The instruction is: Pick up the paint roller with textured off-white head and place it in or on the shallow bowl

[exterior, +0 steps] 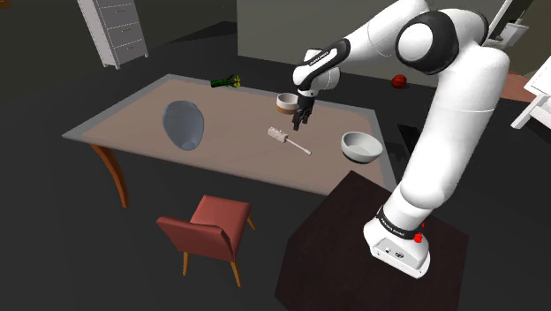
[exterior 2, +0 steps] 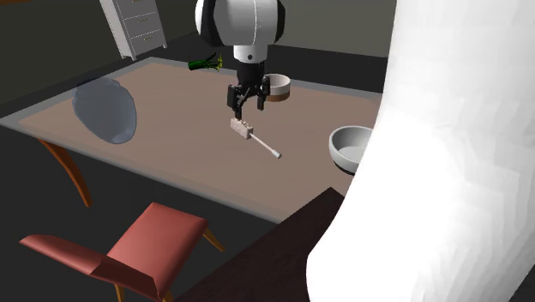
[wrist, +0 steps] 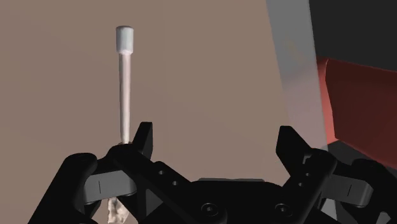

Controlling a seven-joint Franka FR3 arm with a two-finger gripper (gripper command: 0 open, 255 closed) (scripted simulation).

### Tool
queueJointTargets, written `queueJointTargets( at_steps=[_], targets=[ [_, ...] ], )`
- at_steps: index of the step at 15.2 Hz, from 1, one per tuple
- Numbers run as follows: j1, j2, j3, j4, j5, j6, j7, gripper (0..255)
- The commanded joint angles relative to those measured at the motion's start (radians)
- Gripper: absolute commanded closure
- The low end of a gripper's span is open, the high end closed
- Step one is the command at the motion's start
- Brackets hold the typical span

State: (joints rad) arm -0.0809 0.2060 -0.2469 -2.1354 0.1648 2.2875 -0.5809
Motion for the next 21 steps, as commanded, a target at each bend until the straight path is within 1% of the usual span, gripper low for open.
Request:
queueJointTargets(
  at_steps=[1,8,14,21],
  targets=[
    [-0.019,0.080,0.003,0.058,0.035,0.013,-0.036,0],
    [-0.098,0.357,0.036,0.294,0.127,0.029,-0.120,0],
    [-0.168,0.605,0.068,0.559,0.167,-0.003,-0.150,0],
    [-0.171,0.663,0.080,0.571,0.179,0.043,-0.156,0]
  ],
)
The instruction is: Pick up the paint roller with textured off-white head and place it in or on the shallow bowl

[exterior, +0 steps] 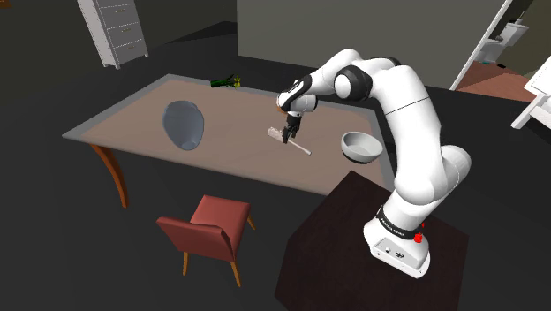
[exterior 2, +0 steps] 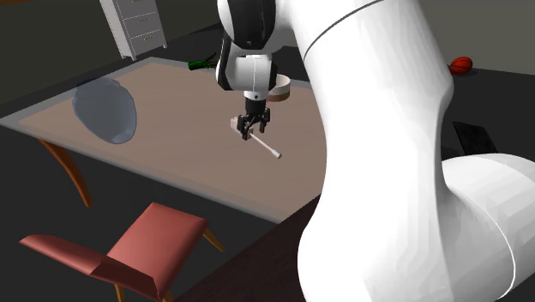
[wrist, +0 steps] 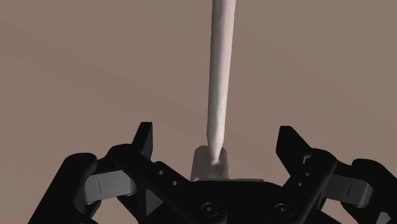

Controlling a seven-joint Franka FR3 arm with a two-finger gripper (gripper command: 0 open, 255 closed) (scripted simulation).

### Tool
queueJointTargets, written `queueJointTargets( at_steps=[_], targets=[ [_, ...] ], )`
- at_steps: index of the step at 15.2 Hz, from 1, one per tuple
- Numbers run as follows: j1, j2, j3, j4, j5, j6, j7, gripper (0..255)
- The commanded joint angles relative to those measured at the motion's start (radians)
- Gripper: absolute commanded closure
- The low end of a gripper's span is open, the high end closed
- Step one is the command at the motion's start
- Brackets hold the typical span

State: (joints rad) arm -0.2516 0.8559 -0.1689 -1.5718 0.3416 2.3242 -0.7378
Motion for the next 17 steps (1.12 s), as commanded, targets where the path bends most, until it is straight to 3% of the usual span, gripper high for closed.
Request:
queueJointTargets(
  at_steps=[1,9,10,17],
  targets=[
    [-0.001,0.028,0.006,0.012,0.005,0.018,-0.001,0],
    [-0.001,0.028,0.006,0.011,0.005,0.017,-0.001,0],
    [-0.001,0.028,0.006,0.011,0.005,0.017,-0.001,255],
    [-0.001,0.028,0.006,0.011,0.005,0.018,-0.001,255]
  ],
)
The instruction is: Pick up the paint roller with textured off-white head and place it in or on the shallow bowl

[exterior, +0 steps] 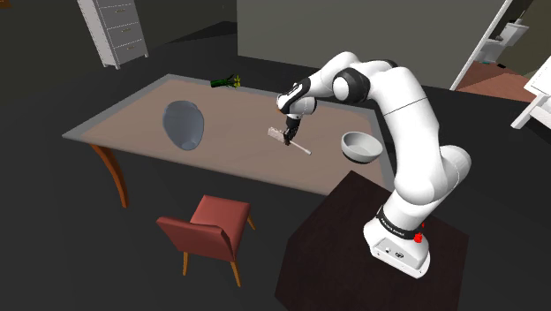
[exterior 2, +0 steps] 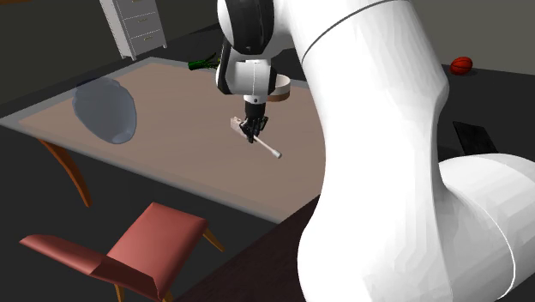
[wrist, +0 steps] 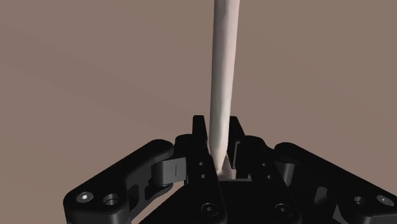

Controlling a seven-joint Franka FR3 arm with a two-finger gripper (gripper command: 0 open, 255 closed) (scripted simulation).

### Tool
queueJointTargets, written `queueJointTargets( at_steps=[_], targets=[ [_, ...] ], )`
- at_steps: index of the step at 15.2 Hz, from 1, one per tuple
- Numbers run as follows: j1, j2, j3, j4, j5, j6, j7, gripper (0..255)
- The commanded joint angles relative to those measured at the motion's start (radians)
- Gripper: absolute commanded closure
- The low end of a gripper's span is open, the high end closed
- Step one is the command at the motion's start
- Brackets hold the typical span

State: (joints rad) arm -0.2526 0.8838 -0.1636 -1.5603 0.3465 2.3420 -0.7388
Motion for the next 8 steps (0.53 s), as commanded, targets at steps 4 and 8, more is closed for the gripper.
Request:
queueJointTargets(
  at_steps=[4,8],
  targets=[
    [0.003,-0.022,-0.004,-0.009,-0.004,-0.013,0.003,255],
    [0.009,-0.064,-0.011,-0.024,-0.011,-0.040,0.010,255]
  ],
)
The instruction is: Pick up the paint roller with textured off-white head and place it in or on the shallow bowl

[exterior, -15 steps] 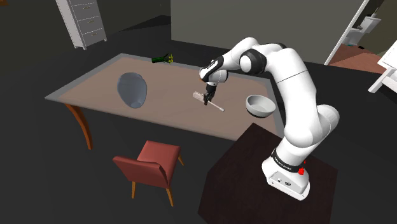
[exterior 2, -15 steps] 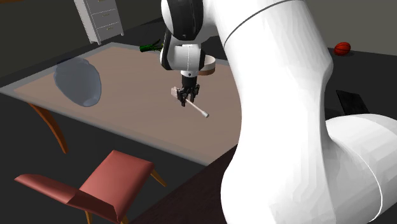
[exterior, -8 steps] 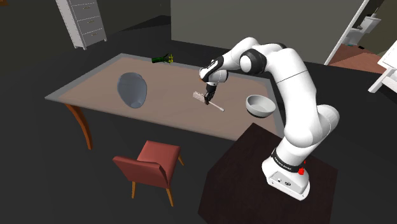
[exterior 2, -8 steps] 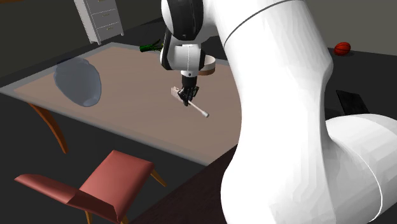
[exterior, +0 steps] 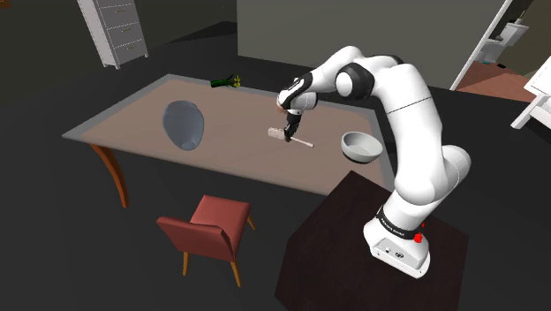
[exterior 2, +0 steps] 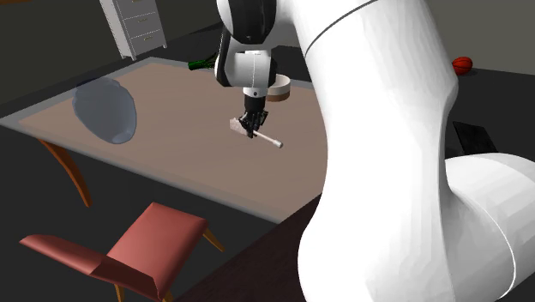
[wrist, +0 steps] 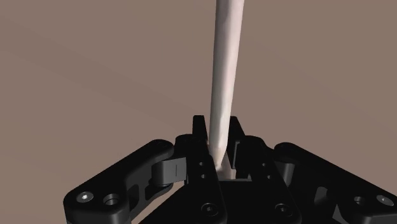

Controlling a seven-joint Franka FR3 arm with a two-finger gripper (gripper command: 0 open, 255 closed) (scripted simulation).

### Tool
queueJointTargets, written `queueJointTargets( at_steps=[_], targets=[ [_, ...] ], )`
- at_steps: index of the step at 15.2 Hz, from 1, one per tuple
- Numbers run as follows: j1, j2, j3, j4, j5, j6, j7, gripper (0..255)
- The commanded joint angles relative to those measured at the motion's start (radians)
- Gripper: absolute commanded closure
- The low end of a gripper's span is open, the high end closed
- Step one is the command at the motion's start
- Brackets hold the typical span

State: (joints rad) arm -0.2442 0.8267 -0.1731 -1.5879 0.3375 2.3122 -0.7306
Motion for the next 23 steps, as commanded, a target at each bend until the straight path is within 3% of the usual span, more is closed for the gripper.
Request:
queueJointTargets(
  at_steps=[1,23],
  targets=[
    [0.002,-0.017,-0.004,0.000,-0.004,-0.017,0.004,255],
    [0.025,-0.211,-0.042,-0.009,-0.055,-0.198,0.049,255]
  ],
)
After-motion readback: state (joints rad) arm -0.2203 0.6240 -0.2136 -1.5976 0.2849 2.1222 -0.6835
